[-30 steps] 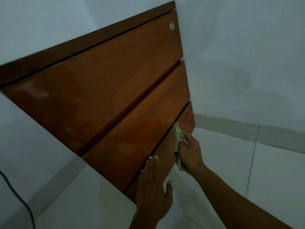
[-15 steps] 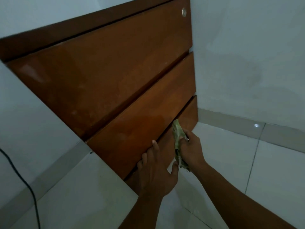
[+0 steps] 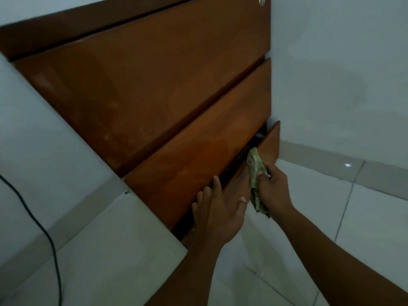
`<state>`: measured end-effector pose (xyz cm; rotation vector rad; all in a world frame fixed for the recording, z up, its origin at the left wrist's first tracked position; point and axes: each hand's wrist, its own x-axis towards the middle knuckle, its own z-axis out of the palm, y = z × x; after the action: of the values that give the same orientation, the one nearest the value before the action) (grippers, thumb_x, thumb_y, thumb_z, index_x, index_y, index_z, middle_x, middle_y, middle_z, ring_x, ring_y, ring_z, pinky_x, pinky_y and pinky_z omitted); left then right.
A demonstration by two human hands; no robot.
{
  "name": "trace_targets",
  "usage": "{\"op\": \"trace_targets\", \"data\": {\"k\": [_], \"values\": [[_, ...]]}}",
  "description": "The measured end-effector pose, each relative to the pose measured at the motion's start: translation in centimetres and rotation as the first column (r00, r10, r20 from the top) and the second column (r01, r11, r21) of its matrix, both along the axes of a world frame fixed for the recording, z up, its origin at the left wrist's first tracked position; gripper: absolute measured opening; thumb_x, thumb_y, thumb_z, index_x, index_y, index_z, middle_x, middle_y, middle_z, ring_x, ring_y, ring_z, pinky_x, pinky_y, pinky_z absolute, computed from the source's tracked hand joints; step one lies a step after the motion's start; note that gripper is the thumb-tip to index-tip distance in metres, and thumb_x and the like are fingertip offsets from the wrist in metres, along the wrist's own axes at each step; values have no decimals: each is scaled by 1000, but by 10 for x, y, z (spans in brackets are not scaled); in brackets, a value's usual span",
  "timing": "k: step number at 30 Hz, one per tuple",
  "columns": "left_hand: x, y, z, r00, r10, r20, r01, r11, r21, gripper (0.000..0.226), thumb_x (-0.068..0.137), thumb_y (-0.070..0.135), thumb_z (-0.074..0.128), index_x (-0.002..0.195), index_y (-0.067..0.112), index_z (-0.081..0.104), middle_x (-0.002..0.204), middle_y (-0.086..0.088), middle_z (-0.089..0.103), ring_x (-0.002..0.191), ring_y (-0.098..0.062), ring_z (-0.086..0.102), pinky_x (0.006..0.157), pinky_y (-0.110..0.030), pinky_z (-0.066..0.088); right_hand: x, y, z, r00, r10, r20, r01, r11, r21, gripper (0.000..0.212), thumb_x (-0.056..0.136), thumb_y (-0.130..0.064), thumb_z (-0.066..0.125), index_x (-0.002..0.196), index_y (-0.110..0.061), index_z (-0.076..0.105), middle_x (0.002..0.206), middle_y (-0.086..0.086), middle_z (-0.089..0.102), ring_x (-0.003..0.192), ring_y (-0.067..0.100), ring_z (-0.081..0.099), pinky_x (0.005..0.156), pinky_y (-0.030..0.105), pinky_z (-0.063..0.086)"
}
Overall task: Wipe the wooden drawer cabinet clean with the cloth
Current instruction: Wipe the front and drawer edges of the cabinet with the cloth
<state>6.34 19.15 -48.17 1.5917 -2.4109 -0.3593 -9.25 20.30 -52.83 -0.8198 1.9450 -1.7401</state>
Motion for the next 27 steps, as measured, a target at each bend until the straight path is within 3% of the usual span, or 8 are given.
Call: {"op": "trace_targets", "data": {"k": [3,6,8,10,12,16,20,27], "values": [[13,4,0,996,-88,33,89,996,-9,82,91,63,39,155,22,11,153,-3,30,137,-24,26,112,-45,22,7,5,-1,996,24,-82,-26,1000,-12,38,96,-13,44,128,-27,62,80,7,71,63,19,69,59,39,60],[47,19,-17,980,-169,101,184,970,-162,74,93,52,41,153,12,23,151,-8,38,135,-25,36,109,-42,32,29,14,0,963,151,-224,-167,984,-56,33,102,-19,45,126,-34,62,67,0,68,52,7,64,51,29,56],[77,31,-31,977,-190,93,208,948,-242,70,92,41,49,150,5,30,151,-12,41,138,-27,38,111,-41,36,47,22,-2,841,232,-489,-315,944,-95,40,99,-11,42,133,-23,60,103,1,72,86,4,67,76,27,57],[106,43,-42,970,-225,89,241,929,-280,73,89,32,57,150,3,30,156,-13,35,145,-26,29,115,-41,33,65,25,-14,663,268,-699,-437,896,-71,45,92,-3,46,134,-14,59,131,7,62,118,22,59,96,39,51],[129,53,-47,969,-219,114,242,930,-275,79,86,29,60,151,3,25,159,-13,26,149,-25,19,116,-40,30,88,28,-18,529,334,-780,-530,848,4,45,89,-1,50,130,-15,62,135,8,61,122,30,56,96,47,51],[153,62,-55,959,-223,175,263,932,-250,83,81,28,63,149,-4,26,159,-19,22,149,-30,17,112,-42,30,118,33,-15,281,409,-868,-651,746,141,44,89,-24,41,121,-14,70,128,4,68,125,25,58,108,45,44],[147,58,-54,957,-198,210,243,946,-215,87,75,26,62,149,-5,26,160,-19,19,149,-33,16,111,-44,32,99,17,-22,237,444,-864,-658,728,193,43,87,-22,47,123,-14,68,129,4,67,123,23,59,110,45,42],[110,72,-51,974,-73,216,112,978,-177,92,68,25,61,150,0,26,162,-14,15,149,-41,6,112,-49,26,24,-14,-31,425,377,-823,-525,843,115,38,102,-14,36,125,-7,65,130,11,64,127,29,55,109,48,41]]}}
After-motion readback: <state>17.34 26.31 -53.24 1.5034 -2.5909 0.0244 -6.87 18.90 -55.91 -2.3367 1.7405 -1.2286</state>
